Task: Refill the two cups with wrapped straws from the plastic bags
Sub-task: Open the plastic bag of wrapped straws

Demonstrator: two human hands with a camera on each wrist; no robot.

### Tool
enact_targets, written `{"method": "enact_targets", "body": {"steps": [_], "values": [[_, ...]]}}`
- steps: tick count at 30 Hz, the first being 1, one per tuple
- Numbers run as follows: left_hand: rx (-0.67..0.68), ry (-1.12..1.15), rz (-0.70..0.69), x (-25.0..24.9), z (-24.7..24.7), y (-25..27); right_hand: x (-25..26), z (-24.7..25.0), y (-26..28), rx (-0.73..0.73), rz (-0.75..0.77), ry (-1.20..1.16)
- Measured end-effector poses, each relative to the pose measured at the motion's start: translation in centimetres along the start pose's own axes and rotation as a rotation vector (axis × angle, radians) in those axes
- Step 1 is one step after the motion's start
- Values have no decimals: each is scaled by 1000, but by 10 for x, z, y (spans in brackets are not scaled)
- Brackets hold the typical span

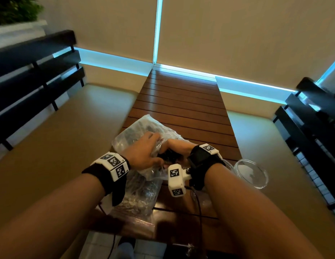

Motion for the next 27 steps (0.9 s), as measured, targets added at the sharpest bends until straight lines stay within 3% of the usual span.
{"method": "enact_targets", "body": {"steps": [3, 7, 14, 20, 27], "values": [[6, 21, 1, 0, 0, 0, -2, -1, -7, -44, 3, 69], [128, -27, -3, 2, -4, 0, -2, -6, -9, -60, 15, 130], [30, -29, 40, 4, -8, -15, -14, 28, 13, -178, -24, 140], [98, -130, 76, -3, -22, -16, -25, 33, 16, -189, -39, 16], [-33, -234, 146, -1, -35, -18, -23, 32, 15, -148, -24, -18]]}}
Point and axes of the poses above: each hand's wrist, its own y-axis away from the middle knuckle, its own z-axis out of the back of the hand, x = y × z, the point moved 9 cm from there along -y, towards the middle knuckle, and after that the axes turned 5 degrees about -x, right-handed, at the moved point
